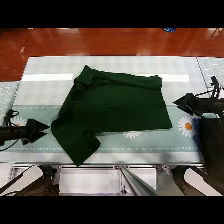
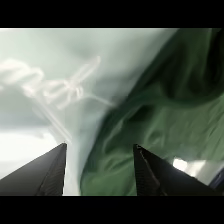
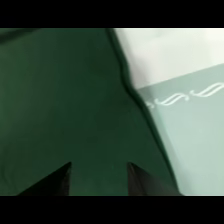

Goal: Fold the shirts.

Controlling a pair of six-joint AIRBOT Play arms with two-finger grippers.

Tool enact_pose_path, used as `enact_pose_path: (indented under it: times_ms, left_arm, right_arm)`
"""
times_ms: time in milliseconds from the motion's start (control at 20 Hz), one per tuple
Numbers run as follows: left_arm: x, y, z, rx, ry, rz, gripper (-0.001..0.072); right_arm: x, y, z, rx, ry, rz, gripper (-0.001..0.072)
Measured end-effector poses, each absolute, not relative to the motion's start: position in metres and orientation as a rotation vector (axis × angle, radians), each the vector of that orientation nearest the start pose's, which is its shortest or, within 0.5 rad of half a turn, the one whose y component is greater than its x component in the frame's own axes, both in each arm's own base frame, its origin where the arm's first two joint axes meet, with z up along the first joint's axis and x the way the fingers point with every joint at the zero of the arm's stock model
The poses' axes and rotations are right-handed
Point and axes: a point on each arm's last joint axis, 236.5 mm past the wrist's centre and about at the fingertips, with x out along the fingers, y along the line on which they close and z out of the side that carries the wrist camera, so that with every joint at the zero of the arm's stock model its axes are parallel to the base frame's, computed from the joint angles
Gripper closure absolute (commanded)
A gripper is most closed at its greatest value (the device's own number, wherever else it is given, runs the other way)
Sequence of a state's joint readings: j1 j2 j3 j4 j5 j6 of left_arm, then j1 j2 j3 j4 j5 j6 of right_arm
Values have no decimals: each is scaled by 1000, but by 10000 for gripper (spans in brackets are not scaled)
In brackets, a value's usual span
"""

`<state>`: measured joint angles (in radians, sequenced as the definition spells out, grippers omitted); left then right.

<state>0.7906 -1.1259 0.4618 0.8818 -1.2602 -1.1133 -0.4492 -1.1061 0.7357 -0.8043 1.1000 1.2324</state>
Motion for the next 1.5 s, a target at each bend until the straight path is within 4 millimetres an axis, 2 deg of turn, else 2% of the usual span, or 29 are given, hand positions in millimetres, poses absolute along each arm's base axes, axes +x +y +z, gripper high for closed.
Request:
enact_pose_path:
  times_ms: [150,300,350,400,450,550,650,750,850,1050,1300,1400,1450,1500]
  left_arm:
    - [209,-9,-99,-1048,1422,-104,199]
    - [213,-29,-103,-1050,1449,-153,206]
    - [216,-33,-105,-1044,1448,-155,333]
    - [220,-34,-110,-1023,1440,-144,649]
    - [225,-32,-115,-999,1428,-126,683]
    - [229,-38,-116,-981,1425,-135,683]
    - [230,-42,-117,-971,1427,-143,683]
    - [231,-44,-118,-965,1429,-147,683]
    - [231,-45,-118,-961,1428,-147,682]
    - [232,-45,-118,-959,1428,-148,683]
    - [232,-45,-118,-960,1428,-146,683]
    - [232,-45,-118,-959,1427,-146,683]
    - [232,-45,-118,-960,1428,-146,683]
    - [232,-45,-118,-959,1428,-146,683]
  right_arm:
    - [328,7,-15,778,1129,154,307]
    - [328,9,-14,788,1121,162,307]
    - [328,10,-13,792,1119,165,307]
    - [329,10,-12,796,1116,165,307]
    - [329,8,-12,803,1112,160,306]
    - [329,-3,-11,830,1095,131,306]
    - [327,-25,-14,861,1077,68,306]
    - [312,-42,-25,878,1111,7,306]
    - [290,-48,-43,891,1186,-44,306]
    - [257,-35,-74,971,1310,-71,307]
    - [243,-7,-99,990,1439,-23,307]
    - [246,8,-103,1016,1467,16,311]
    - [248,14,-106,1021,1475,32,367]
    - [253,18,-109,1013,1473,43,527]
